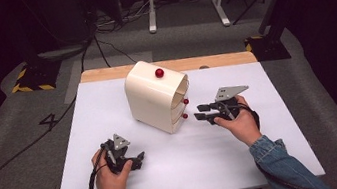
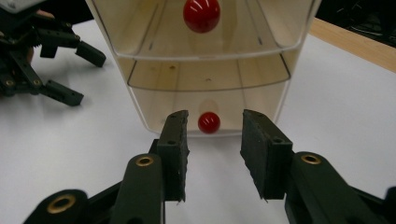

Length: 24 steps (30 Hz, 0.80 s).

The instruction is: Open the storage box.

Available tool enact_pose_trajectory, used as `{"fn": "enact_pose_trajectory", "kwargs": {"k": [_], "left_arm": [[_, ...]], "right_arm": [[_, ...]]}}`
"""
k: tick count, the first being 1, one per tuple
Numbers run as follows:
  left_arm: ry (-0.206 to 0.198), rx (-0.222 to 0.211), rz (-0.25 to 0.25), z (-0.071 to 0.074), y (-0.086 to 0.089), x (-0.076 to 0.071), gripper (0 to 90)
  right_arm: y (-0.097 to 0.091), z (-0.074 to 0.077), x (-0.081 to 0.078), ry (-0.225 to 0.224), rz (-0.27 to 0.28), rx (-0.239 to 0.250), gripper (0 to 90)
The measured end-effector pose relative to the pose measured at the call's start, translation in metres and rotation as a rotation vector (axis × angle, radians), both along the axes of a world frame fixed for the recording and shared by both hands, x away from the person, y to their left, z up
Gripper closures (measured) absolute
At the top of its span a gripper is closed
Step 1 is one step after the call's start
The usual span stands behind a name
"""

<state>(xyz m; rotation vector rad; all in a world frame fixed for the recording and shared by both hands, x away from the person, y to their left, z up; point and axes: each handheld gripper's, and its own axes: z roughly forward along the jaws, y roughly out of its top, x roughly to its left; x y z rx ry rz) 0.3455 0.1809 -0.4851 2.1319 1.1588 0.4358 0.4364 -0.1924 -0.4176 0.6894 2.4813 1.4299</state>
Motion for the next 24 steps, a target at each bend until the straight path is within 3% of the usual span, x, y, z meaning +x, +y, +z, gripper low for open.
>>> {"fn": "enact_pose_trajectory", "kwargs": {"k": [9, 11, 20, 24], "left_arm": [[0.0, 0.006, -0.006, 0.0, 0.001, 0.001, 12.4], [0.0, 0.007, -0.006, 0.001, 0.001, 0.001, 12.4], [0.007, -0.002, 0.0, 0.0, 0.0, 0.001, 12.4], [0.007, -0.002, 0.0, 0.001, 0.0, 0.001, 12.4]], "right_arm": [[0.017, -0.021, 0.005, 0.033, 0.011, 0.009, 62.3], [0.023, -0.027, 0.007, 0.035, 0.013, -0.018, 62.8], [0.032, -0.035, 0.015, 0.034, 0.023, -0.033, 65.9], [0.034, -0.035, 0.017, 0.026, 0.017, -0.047, 71.4]]}}
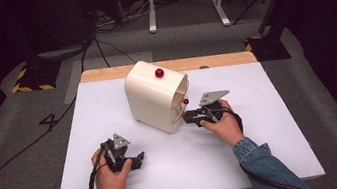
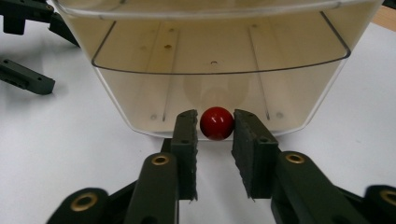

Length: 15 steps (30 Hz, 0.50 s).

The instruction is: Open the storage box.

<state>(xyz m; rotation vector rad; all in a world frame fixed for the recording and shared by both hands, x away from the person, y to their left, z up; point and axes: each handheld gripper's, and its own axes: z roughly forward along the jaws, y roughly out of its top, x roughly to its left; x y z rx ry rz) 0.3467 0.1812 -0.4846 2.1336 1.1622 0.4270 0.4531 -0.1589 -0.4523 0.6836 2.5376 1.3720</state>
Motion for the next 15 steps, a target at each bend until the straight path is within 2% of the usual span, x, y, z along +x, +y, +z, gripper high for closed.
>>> {"fn": "enact_pose_trajectory", "kwargs": {"k": [9, 15], "left_arm": [[0.0, 0.001, 0.0, 0.0, 0.0, 0.0001, 12.3], [-0.002, 0.003, -0.002, 0.0001, 0.0003, 0.0002, 12.4]], "right_arm": [[-0.0015, -0.0023, -0.0004, -0.009, -0.006, 0.014, 74.1], [-0.0066, 0.0003, -0.0069, -0.025, -0.016, 0.007, 74.1]]}}
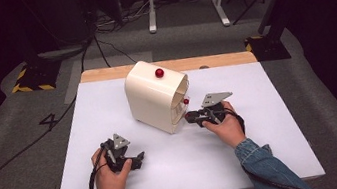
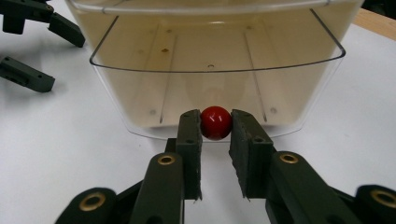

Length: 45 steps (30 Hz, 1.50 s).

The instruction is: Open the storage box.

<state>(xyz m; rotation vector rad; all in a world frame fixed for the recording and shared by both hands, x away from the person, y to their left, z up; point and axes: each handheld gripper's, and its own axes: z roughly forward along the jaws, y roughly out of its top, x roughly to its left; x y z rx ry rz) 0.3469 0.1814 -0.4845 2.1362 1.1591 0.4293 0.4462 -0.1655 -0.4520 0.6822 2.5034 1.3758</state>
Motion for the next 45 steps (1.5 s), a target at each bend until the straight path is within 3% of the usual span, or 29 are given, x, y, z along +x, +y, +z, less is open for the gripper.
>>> {"fn": "enact_pose_trajectory", "kwargs": {"k": [23, 33, 45], "left_arm": [[0.002, -0.002, 0.003, 0.0, 0.0, 0.0, 12.3], [0.001, -0.001, 0.002, 0.0, 0.0, 0.0, 12.3], [0.001, -0.001, 0.003, 0.0, 0.0, 0.0, 12.3]], "right_arm": [[-0.053, 0.013, -0.037, -0.002, -0.007, -0.004, 74.1], [-0.07, 0.008, -0.044, 0.018, -0.015, -0.028, 74.1], [-0.074, 0.0, -0.042, 0.06, -0.011, -0.057, 73.8]]}}
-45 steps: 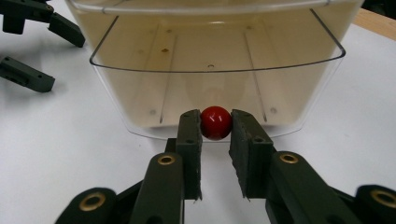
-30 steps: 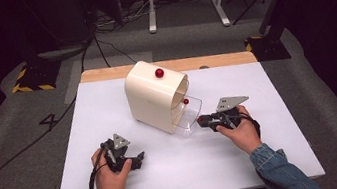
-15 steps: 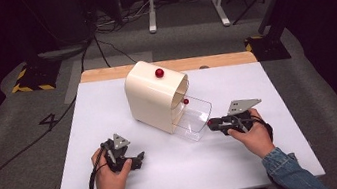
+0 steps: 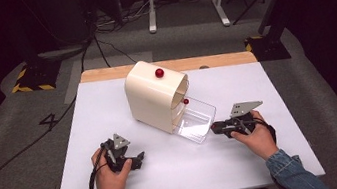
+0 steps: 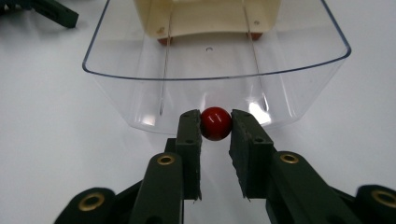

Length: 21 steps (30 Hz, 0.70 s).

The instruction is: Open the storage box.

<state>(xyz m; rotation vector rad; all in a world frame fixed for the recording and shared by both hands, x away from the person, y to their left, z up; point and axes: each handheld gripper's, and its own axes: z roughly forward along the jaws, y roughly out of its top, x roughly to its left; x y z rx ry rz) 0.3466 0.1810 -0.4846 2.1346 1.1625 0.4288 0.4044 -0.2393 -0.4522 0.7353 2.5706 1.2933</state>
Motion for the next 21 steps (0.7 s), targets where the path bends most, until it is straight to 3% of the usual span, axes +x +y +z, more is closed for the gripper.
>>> {"fn": "enact_pose_trajectory", "kwargs": {"k": [7, 10, 16, 21], "left_arm": [[0.001, 0.001, 0.0, 0.0, 0.0, 0.0, 12.3], [0.002, 0.005, -0.002, 0.0, 0.0, 0.0, 12.3], [0.003, 0.008, -0.003, 0.001, 0.0, 0.001, 12.0], [0.007, 0.01, -0.003, 0.001, -0.001, 0.001, 11.6]], "right_arm": [[-0.006, -0.009, 0.001, 0.045, -0.013, -0.009, 68.3], [-0.009, -0.008, -0.001, 0.043, -0.019, -0.013, 67.1], [-0.017, 0.006, -0.009, 0.008, -0.031, 0.01, 64.9], [-0.018, 0.029, -0.013, -0.034, -0.03, 0.03, 63.9]]}}
